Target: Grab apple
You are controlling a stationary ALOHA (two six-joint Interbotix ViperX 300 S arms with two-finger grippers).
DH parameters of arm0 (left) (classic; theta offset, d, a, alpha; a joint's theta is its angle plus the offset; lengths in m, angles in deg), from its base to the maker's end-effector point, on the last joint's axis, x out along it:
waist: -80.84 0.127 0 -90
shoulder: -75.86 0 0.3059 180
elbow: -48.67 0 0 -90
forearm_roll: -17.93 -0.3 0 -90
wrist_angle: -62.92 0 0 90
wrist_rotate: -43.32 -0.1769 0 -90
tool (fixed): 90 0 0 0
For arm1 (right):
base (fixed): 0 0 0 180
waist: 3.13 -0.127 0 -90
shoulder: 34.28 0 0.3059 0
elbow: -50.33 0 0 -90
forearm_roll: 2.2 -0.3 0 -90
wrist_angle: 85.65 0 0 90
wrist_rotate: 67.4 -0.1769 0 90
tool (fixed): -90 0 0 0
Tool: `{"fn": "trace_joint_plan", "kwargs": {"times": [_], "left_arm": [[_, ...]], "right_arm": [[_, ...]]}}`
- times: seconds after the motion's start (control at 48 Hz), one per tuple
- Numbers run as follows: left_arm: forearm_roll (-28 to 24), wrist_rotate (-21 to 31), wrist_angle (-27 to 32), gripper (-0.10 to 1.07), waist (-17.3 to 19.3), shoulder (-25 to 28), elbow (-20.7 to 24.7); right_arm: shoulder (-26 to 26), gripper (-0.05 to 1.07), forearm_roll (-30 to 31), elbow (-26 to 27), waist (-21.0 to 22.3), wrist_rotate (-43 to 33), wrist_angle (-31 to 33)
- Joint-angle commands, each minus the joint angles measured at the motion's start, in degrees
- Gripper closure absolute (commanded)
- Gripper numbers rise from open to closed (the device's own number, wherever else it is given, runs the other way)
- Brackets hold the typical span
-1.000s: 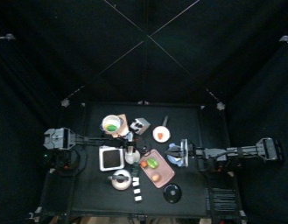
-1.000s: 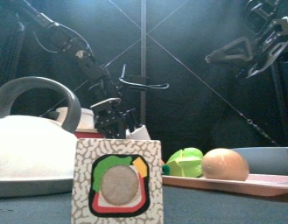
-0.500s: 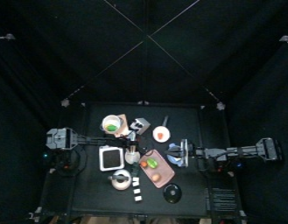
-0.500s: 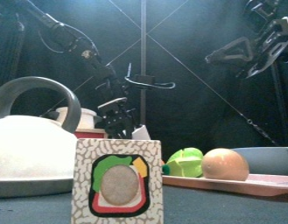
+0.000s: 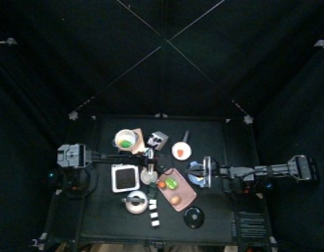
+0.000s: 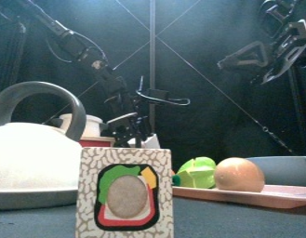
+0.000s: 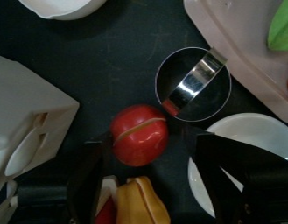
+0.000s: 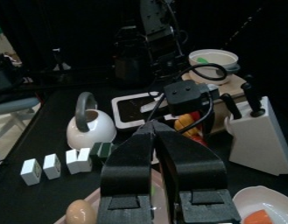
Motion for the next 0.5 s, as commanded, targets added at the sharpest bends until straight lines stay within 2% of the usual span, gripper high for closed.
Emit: {"fn": "trace_joint_plan", "kwargs": {"times": [0.0, 0.479], "left_arm": [[0.18, 0.18, -0.53, 0.01, 0.26, -0.79, 0.88], [0.18, 0.18, -0.79, 0.01, 0.26, 0.53, 1.14]], "right_arm": [[0.18, 1.01, -0.09, 0.53, 0.18, -0.09, -0.44], [0.0, 1.01, -0.09, 0.62, 0.18, 0.0, -0.44]]}}
